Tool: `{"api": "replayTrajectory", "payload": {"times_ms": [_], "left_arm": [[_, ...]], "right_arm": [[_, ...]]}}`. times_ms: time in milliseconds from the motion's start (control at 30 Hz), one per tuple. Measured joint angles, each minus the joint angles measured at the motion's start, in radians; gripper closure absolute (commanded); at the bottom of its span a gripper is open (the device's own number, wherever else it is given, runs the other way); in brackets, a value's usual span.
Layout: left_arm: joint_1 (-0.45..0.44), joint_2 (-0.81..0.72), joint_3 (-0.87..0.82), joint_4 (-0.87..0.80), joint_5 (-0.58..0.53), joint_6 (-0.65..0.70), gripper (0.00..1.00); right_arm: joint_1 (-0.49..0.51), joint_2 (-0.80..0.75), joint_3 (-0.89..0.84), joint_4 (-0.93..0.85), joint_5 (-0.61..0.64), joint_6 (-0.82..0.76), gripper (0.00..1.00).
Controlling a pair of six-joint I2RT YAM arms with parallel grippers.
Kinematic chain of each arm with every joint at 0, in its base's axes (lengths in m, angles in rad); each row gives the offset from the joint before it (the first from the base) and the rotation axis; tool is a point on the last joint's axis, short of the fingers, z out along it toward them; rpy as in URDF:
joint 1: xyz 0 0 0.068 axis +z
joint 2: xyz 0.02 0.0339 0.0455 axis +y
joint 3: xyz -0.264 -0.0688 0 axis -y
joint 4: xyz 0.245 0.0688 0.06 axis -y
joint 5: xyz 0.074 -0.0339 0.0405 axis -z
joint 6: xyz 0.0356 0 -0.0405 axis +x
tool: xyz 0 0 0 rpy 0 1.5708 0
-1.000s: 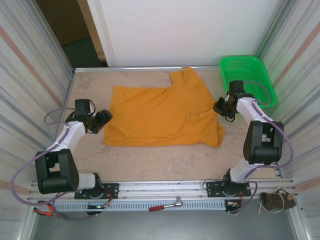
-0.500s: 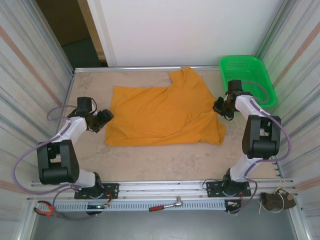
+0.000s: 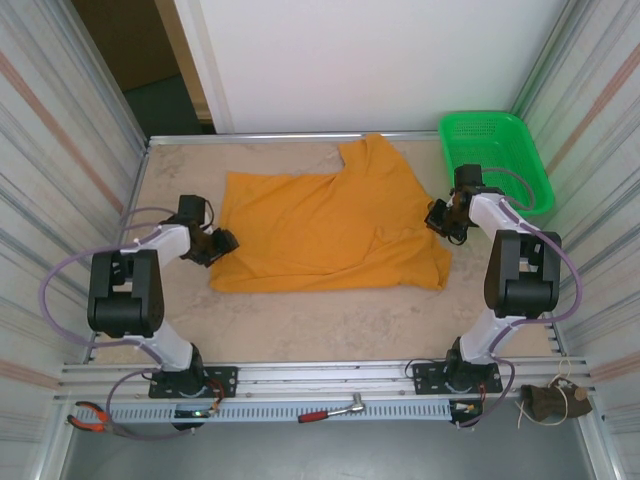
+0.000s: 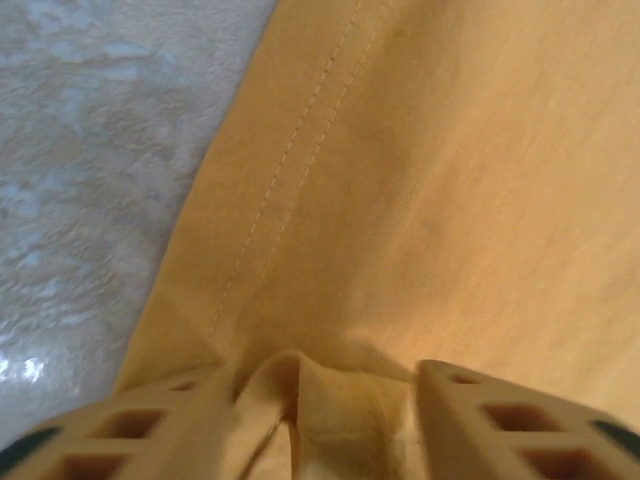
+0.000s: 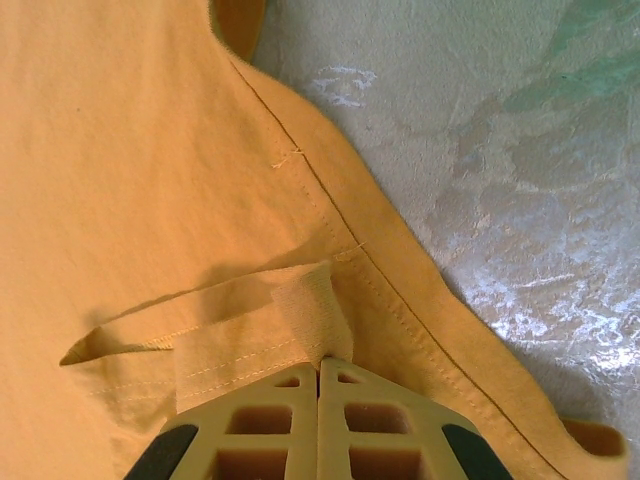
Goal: Fold the inside-out t-shirt
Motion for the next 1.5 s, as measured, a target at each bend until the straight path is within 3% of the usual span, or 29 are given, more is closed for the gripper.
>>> {"api": "replayTrajectory", "payload": {"times_ms": [33,67,400,633,667,700,767,833,900,1033,1267,1500], "left_arm": [[0.0,0.01,0.003,0.003,0.0,0.0,0.96],[-0.002,0.018,0.008,0.005,0.0,0.001,1.0],[0.043,-0.105,0.035,0.014,-0.011,-0.013,1.0],[0.083,-0.069,0.095,0.033,-0.011,-0.026,1.0],[0.083,-0.048,0.098,0.037,-0.011,-0.031,0.99],[0.083,-0.021,0.103,0.04,-0.01,-0.037,0.84],[0.083,0.037,0.12,0.04,-0.006,-0.043,0.56],[0.083,0.097,0.143,0.04,-0.001,-0.045,0.42],[0.083,0.127,0.153,0.04,0.002,-0.048,0.36],[0.083,0.073,0.143,0.029,0.01,-0.043,0.32],[0.083,-0.234,-0.049,0.029,0.059,-0.07,0.31],[0.083,-0.301,-0.213,0.016,0.074,-0.081,0.31]], "right_arm": [[0.0,0.0,0.0,0.0,0.0,0.0,1.0],[0.0,-0.002,0.0,-0.001,0.0,0.0,1.0],[-0.015,-0.05,0.053,-0.009,-0.005,0.006,1.0],[-0.014,0.013,0.166,0.024,-0.008,0.018,1.0],[-0.014,0.042,0.182,0.031,-0.007,0.024,0.94],[-0.014,0.074,0.195,0.037,-0.007,0.029,0.72],[-0.014,0.136,0.209,0.048,-0.008,0.035,0.5],[-0.013,0.173,0.207,0.046,-0.011,0.035,0.43],[-0.007,0.166,0.179,0.044,-0.004,0.035,0.43],[-0.005,0.044,0.071,0.032,0.007,0.035,0.45],[0.016,-0.238,-0.163,0.013,0.027,0.042,0.45],[0.086,-0.179,-0.271,0.027,0.034,0.042,0.48]]}}
